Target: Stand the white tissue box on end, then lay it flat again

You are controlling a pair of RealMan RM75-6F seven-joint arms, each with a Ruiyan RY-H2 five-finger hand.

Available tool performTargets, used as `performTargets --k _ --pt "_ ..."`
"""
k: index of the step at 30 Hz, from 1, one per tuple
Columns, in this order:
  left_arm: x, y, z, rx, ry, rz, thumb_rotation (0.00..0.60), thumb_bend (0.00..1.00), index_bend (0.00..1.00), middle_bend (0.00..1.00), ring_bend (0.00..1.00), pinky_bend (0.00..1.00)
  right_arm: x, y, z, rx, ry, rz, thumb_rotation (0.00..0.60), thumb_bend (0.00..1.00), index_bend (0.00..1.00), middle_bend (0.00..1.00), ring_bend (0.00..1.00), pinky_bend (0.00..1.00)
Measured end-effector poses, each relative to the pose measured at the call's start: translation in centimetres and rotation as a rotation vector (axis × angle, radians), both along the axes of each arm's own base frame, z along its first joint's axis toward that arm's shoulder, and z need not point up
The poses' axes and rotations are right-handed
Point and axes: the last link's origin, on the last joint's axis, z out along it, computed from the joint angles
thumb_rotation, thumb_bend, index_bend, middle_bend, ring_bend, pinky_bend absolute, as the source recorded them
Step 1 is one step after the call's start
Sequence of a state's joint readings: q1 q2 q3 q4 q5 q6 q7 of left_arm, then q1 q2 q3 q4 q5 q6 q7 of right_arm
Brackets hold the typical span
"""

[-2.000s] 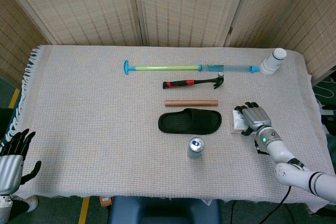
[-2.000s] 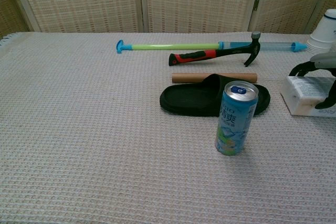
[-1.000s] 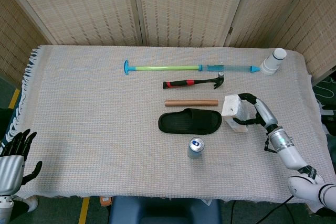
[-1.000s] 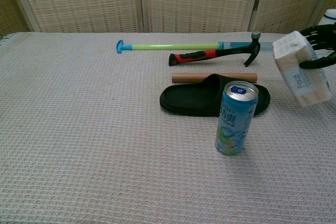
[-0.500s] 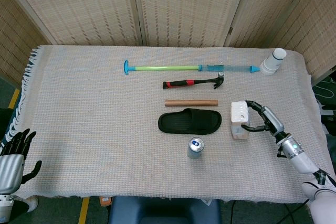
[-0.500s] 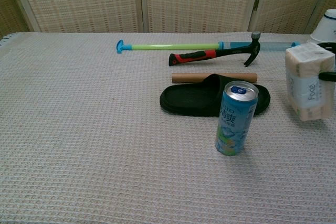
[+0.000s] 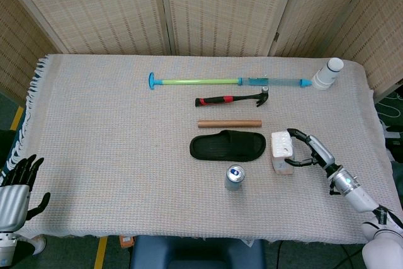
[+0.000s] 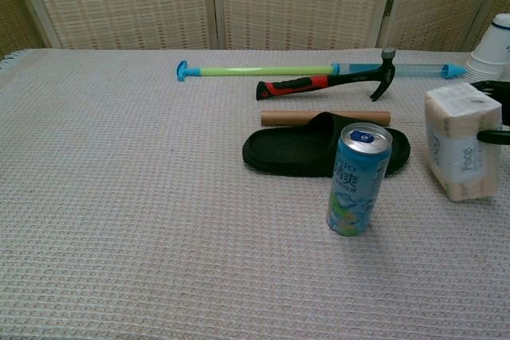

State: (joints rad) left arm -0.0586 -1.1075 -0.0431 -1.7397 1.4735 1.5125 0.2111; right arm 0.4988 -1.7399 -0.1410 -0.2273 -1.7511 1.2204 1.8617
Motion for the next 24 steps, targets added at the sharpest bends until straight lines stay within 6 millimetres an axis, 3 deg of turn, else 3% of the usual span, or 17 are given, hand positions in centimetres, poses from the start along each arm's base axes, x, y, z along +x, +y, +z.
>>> performTargets --k 14,21,24 --pt "0.3 -0.2 0.0 0.002 -0.002 -0.02 0.6 0.35 0.07 0.0 0.0 0.15 -1.0 1.1 1.8 0.006 0.135 0.043 0.6 0.18 0.28 0.4 0.14 0.0" --pt "0.3 -0.2 0.1 0.005 -0.004 -0.019 0.6 0.34 0.07 0.0 0.0 0.15 -0.9 1.0 1.8 0.009 0.15 0.034 0.6 0.17 0.1 0.23 0.03 0.0" --pt "0.3 -0.2 0.1 0.005 -0.004 -0.019 0.6 0.34 0.07 0.0 0.0 0.15 -0.9 1.0 1.7 0.02 0.162 0.031 0.6 0.12 0.01 0.15 0.0 0.0"
